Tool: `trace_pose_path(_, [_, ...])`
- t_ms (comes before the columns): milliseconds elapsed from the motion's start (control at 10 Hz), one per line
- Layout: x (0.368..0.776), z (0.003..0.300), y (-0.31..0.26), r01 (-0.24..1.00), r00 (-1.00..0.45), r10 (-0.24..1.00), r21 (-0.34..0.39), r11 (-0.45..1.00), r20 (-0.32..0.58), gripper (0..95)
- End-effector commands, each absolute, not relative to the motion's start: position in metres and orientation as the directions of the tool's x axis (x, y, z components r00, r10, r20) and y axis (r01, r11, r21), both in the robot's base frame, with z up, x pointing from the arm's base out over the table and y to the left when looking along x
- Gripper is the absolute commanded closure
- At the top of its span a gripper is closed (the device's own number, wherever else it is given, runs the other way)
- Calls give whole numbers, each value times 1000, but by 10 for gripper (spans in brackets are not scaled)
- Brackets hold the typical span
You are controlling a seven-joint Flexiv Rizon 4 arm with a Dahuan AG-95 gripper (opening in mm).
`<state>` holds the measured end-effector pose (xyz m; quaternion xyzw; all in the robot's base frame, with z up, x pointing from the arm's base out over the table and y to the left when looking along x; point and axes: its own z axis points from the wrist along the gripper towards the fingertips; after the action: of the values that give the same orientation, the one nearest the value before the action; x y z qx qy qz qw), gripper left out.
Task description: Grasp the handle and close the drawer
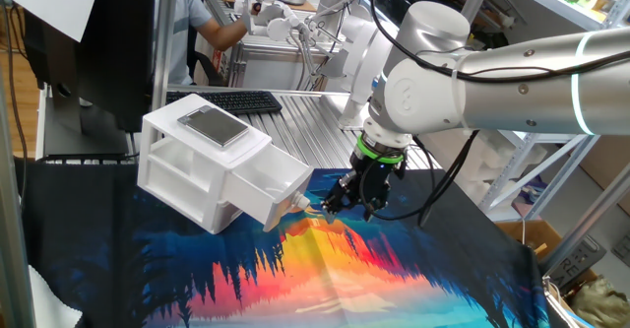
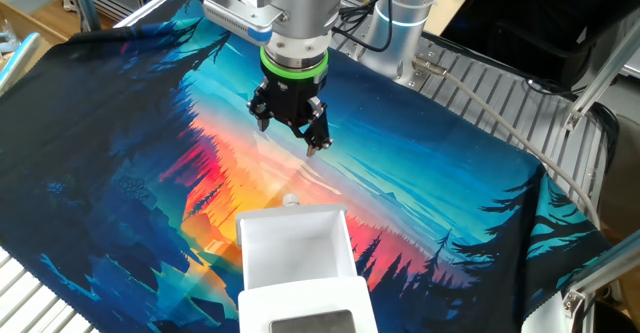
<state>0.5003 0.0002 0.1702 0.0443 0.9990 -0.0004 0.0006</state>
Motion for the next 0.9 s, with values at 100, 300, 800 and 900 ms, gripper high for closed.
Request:
trace_pose_path(100, [500,170,0,221,-975,221,-1,975,-6,950])
trace_pose_path(300, [500,170,0,226,-974,226,-1,974,-6,950])
trace_pose_path(800, [500,170,0,306,-952,306,-1,952,-7,950])
trace_pose_path(900, [500,170,0,326,-945,326,-1,945,-7,950])
